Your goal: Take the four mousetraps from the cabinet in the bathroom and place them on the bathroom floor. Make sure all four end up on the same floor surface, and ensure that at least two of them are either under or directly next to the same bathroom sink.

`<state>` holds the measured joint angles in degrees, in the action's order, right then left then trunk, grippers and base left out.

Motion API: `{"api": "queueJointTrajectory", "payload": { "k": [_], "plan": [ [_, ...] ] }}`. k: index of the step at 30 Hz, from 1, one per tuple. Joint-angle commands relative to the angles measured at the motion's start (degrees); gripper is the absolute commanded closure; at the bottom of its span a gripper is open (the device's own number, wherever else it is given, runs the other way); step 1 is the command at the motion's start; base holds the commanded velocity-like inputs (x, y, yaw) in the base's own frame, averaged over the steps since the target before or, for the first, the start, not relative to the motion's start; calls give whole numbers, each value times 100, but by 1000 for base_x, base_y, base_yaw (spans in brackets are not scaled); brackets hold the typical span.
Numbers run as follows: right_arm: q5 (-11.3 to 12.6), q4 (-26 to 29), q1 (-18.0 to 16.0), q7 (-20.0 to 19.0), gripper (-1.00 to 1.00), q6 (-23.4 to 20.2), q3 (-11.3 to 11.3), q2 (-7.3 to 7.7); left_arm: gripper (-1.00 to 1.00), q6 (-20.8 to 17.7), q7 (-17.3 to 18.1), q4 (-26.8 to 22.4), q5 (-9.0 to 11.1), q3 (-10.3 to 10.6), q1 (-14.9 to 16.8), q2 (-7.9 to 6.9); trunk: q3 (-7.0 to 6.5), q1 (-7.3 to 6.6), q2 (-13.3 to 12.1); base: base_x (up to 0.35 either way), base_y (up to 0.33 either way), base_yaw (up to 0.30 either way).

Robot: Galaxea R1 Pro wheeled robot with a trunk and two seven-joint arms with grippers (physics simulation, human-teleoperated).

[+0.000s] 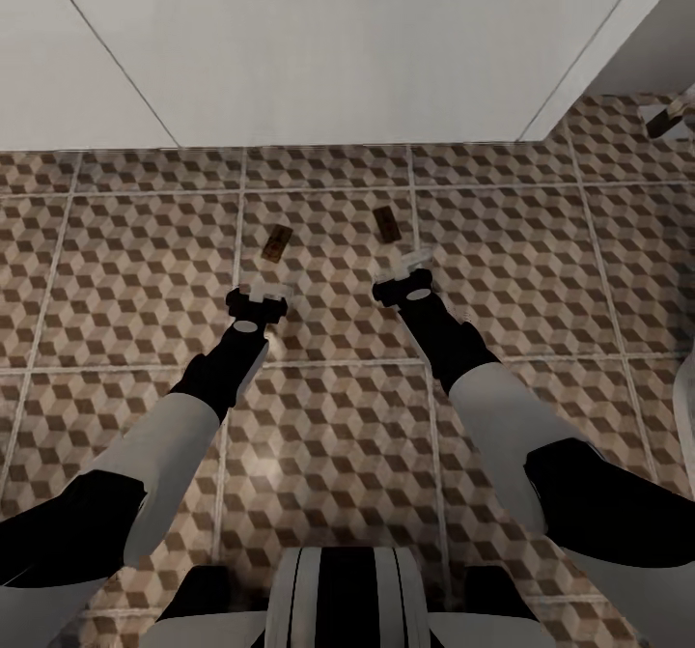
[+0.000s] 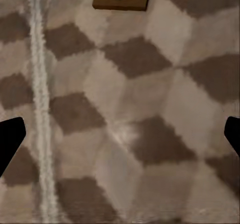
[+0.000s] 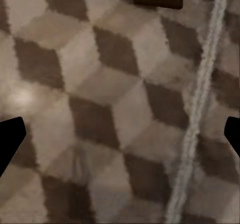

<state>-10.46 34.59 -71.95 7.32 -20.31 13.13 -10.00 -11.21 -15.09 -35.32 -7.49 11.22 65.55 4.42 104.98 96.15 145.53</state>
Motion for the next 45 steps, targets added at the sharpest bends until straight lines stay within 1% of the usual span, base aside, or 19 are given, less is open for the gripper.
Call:
{"api": "queueJointTrajectory", "payload": {
  "k": [1,25,31,37,45],
  "plan": [
    [-44,6,-2,15,-100,-44,14,0,-100,-49,-27,-8,-59,20,1,-2,2,-4,1,-333,0,0],
    [-44,4,-2,15,-100,-43,14,0,-100,-49,-26,52,-43,20,1,-2,2,-4,1,-326,0,0],
    [-51,8,0,14,-100,-44,14,0,-100,-53,-10,17,-36,20,1,-2,2,-4,1,-87,0,0],
    [-52,5,-2,9,-100,-40,14,0,-100,-81,-25,-191,-24,20,1,4,2,-4,1,-12,0,0],
    [-53,4,-1,11,-100,-35,14,0,-100,-94,-43,-256,-24,20,1,6,2,-4,1,-1,0,0]
  ]
}}
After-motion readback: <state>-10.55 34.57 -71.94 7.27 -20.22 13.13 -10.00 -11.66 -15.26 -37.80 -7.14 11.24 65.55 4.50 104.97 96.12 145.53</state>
